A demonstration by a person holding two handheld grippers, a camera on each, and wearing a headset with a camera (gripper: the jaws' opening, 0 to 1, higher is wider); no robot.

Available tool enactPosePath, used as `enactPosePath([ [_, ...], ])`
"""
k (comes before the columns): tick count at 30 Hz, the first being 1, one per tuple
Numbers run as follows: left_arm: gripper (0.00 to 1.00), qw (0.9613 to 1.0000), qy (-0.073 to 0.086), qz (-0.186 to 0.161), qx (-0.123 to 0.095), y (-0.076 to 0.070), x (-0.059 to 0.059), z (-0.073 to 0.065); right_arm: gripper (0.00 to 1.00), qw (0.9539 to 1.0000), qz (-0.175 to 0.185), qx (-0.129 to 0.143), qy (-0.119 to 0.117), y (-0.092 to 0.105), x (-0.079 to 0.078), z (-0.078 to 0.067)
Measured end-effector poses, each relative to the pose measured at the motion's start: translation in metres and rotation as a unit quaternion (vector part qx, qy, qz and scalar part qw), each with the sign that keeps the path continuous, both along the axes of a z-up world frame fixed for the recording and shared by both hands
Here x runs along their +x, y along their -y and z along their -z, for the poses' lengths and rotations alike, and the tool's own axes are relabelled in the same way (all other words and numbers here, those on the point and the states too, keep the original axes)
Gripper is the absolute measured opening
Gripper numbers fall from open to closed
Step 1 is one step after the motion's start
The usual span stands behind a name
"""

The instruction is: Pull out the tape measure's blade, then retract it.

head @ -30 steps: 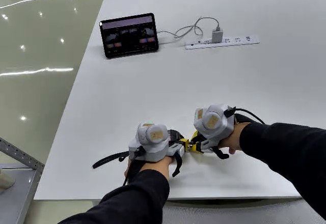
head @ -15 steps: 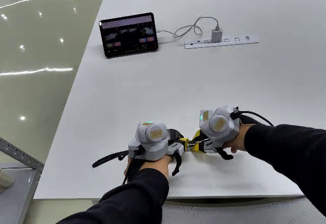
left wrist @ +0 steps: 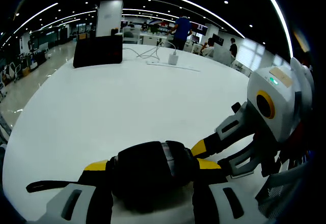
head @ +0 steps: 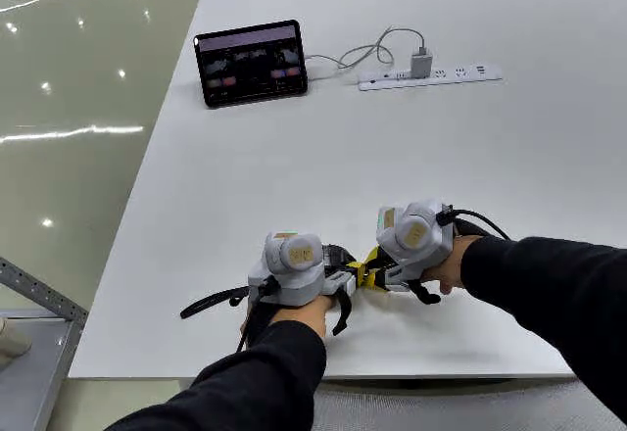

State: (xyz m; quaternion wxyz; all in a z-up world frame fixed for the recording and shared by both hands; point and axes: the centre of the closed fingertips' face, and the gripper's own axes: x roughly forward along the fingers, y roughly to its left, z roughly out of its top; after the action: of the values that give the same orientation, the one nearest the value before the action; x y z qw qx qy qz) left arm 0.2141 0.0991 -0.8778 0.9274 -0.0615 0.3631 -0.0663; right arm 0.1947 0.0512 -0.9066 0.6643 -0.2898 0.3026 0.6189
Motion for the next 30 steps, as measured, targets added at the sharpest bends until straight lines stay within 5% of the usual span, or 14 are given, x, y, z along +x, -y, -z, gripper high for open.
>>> enactPosePath([
  [9, 0.60, 1.0000, 0.001, 0.000, 0.001, 0.0002, 0.0002, 0.0005, 0.10, 1.0000, -0.003, -0.005, -0.007, 0.0019, 0.0007, 0.0010],
  [12, 0.60, 1.0000, 0.002, 0.000, 0.000, 0.0002, 0.0004, 0.0009, 0.10, 0.9996, -0.022, -0.013, 0.010, 0.0012, -0.0001, 0.0006],
  [30, 0.61, 1.0000, 0.006, 0.001, 0.002, 0.0009, 0.0005, 0.0007, 0.11, 0.9998, -0.001, -0.012, -0.014, 0.0019, 0.0019, 0.0011],
])
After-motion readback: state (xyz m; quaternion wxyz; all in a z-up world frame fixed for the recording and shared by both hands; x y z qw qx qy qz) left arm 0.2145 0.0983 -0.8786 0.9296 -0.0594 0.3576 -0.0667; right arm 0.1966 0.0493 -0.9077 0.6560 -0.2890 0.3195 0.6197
